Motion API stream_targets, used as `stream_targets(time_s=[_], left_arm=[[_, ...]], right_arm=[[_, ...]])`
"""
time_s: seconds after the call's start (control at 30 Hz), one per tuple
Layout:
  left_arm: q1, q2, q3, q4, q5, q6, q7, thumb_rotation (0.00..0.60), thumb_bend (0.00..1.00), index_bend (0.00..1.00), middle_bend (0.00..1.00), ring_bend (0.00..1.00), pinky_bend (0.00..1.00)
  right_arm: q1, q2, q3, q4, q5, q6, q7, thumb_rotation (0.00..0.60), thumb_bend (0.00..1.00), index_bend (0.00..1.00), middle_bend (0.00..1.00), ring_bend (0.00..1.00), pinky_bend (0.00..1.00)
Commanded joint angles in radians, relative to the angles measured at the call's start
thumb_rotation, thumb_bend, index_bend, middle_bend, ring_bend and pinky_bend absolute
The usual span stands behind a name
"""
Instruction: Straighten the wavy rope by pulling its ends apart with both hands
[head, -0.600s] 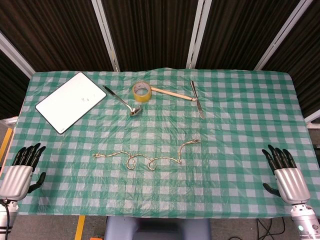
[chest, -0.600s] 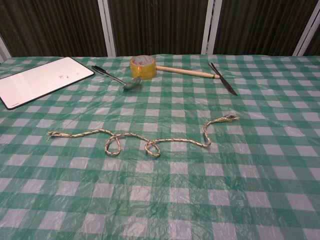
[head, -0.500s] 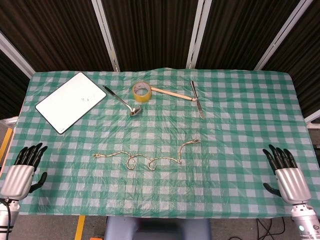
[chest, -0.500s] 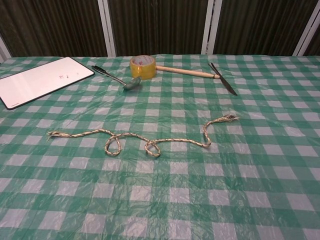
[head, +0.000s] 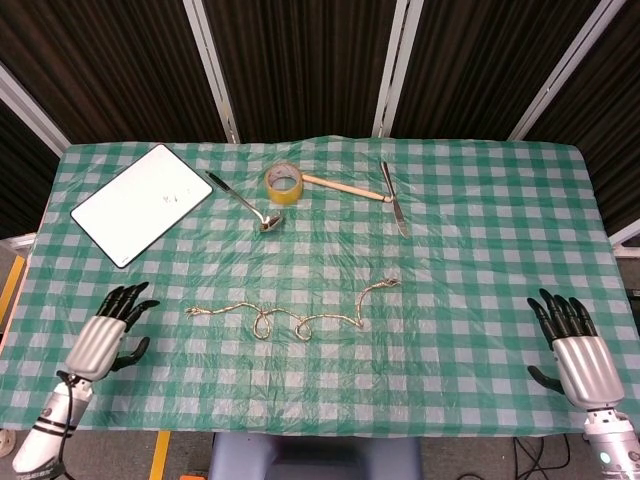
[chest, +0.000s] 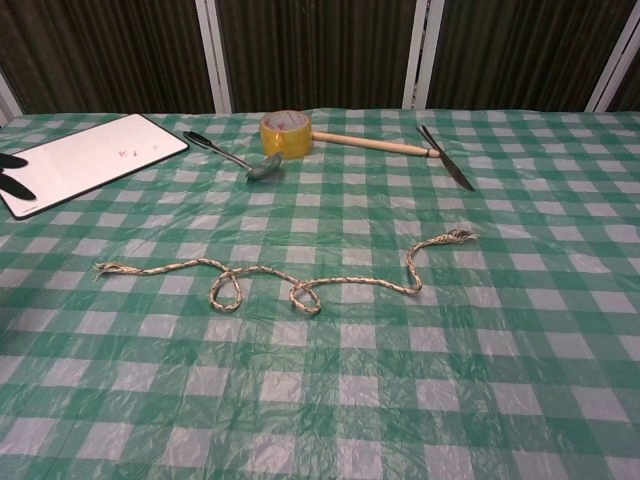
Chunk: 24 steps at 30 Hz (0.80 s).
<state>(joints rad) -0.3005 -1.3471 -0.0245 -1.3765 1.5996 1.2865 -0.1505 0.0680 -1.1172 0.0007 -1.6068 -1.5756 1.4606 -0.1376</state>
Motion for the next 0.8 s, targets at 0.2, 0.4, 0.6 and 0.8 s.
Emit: stream_targets(time_s=[0.2,0.4,0.6,0.8], left_arm=[[-0.093,-0.203,-0.040,0.216,-0.009,-0.058,0.017,0.600,0.46,0.38,0.00,0.00,0.01],[-0.128,-0.269,-0.053,0.288,-0.037,-0.094,0.051,0.600,0.46,0.39,0.01,0.00,0.01],[-0.151,-0.336,-0.059,0.382,-0.065,-0.119,0.040,0.600,0.43,0.42,0.03,0.00,0.01],[-0.168,-0.387,-0.055,0.465,-0.072,-0.126,0.027,0.600,0.43,0.47,0.05,0.00,0.01]], right_arm=[[0.007,-0.008,0.007,-0.001,0.022,-0.019,-0.022,0.600,0.24,0.00,0.00,0.00,0.00],[0.010,-0.012,0.009,-0.003,0.033,-0.028,-0.035,0.600,0.24,0.00,0.00,0.00,0.00],[0.012,-0.012,0.009,-0.002,0.034,-0.031,-0.030,0.600,0.24,0.00,0.00,0.00,0.00],[0.010,-0.013,0.007,-0.004,0.031,-0.026,-0.031,0.600,0.24,0.00,0.00,0.00,0.00]])
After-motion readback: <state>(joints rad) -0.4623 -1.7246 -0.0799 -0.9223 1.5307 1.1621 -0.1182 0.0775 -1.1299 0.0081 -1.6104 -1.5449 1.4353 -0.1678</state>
